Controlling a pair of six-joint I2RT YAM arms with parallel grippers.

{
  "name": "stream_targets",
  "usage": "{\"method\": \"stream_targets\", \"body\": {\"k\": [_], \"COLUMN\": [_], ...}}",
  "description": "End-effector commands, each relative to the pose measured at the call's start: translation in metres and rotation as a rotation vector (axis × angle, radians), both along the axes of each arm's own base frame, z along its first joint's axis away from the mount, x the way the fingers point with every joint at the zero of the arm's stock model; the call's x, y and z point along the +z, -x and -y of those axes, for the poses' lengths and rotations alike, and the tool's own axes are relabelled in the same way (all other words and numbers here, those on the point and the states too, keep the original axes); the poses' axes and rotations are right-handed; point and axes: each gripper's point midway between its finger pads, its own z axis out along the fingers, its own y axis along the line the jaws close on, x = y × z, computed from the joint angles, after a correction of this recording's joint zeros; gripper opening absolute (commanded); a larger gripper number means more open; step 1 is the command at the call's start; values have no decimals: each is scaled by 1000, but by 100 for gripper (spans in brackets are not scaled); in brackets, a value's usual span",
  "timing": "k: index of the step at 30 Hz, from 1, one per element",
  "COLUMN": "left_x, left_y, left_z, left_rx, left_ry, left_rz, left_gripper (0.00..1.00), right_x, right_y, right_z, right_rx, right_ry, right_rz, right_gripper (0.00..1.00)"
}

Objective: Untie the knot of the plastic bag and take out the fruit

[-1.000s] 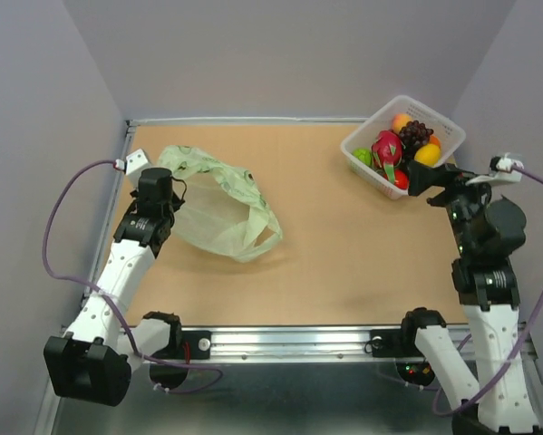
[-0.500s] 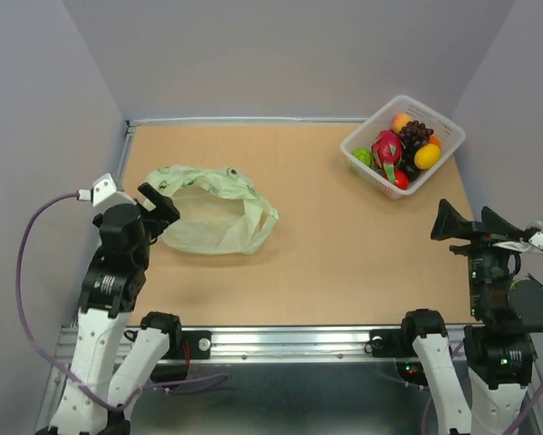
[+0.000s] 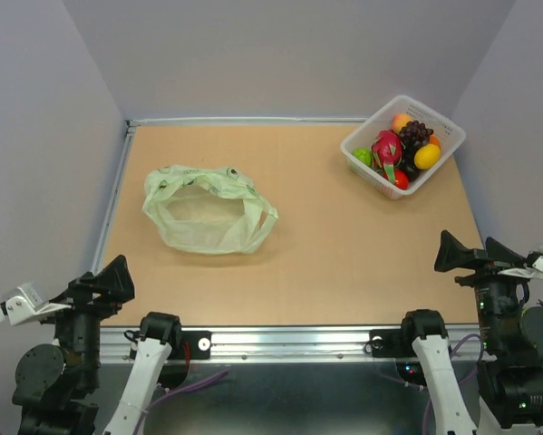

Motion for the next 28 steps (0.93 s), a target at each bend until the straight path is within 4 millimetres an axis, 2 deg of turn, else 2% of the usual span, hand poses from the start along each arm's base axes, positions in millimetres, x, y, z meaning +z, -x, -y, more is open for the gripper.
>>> {"method": "stream_targets", "body": {"k": [1,6,17,20,24,28], "left_x": [-26,-37,-48,-48,-59,-55], "left_y": [16,24,23,19,7,3], "left_z": [-3,2,5,3,5,6], "left_rx": [0,-34,-44,-24,-24,-23], "left_ry": [-25,-8,8,29,22,30], "left_rz": [-90,-95,-115,-115,-140,-134], "left_gripper": [99,99,99,99,99,99], "right_x": [-14,-12,-13,-13,-13,-13], "right_y": [16,24,23,22,22,22], "right_z": [6,7,6,7,9,3], "right_rx": [-28,-35,-26,-32,-44,-9], "right_ry": [5,1,7,-10,-13,3], "right_rz": [-47,-38,-43,-50,-47,-47], "right_gripper": [100,100,100,100,100,100]}}
